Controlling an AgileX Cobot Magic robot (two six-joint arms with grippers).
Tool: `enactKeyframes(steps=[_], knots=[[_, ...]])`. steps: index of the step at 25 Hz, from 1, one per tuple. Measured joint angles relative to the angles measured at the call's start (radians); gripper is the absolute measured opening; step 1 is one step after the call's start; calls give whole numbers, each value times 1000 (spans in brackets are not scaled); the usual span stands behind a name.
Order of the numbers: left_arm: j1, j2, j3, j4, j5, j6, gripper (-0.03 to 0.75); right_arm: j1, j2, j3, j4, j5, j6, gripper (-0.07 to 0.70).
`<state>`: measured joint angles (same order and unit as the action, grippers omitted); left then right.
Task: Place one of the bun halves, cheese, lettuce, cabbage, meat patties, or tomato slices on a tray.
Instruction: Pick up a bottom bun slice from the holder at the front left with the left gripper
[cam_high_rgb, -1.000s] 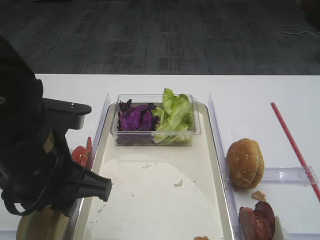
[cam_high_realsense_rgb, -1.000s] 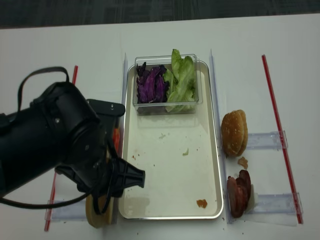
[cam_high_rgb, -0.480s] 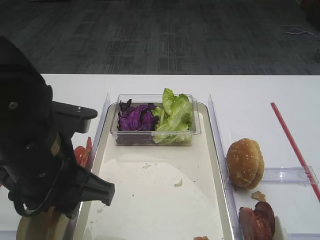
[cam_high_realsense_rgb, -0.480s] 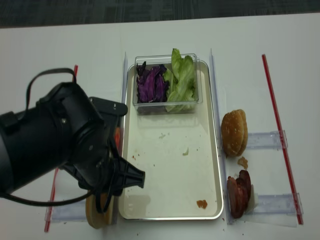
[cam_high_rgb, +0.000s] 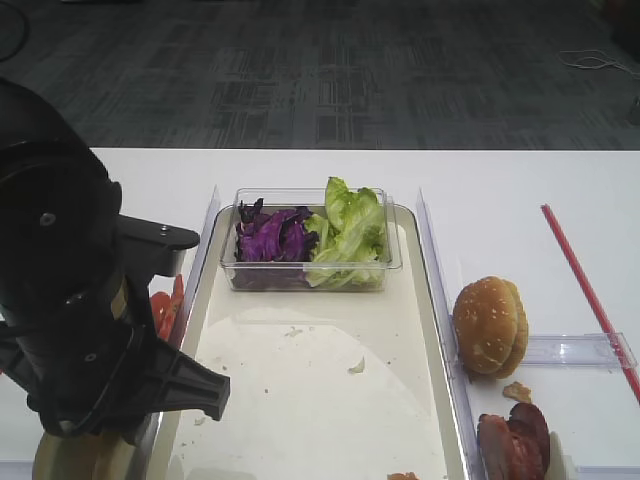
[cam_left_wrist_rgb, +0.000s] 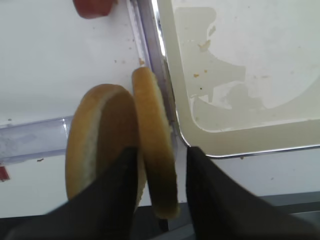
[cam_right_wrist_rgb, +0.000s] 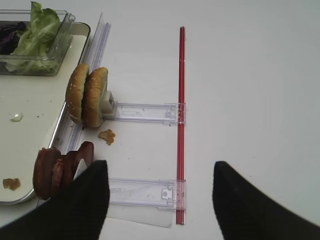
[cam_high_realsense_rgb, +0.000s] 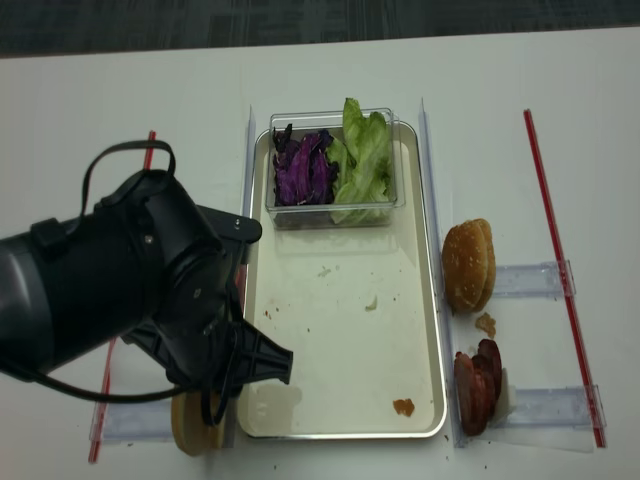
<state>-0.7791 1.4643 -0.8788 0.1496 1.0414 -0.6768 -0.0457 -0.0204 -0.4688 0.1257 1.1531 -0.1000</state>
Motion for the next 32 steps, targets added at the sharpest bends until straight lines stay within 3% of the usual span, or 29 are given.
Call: enactKeyframes(steps=[32], knots=[[0, 0, 0, 19, 28, 0, 65, 0, 0, 0, 0, 0, 0, 469]])
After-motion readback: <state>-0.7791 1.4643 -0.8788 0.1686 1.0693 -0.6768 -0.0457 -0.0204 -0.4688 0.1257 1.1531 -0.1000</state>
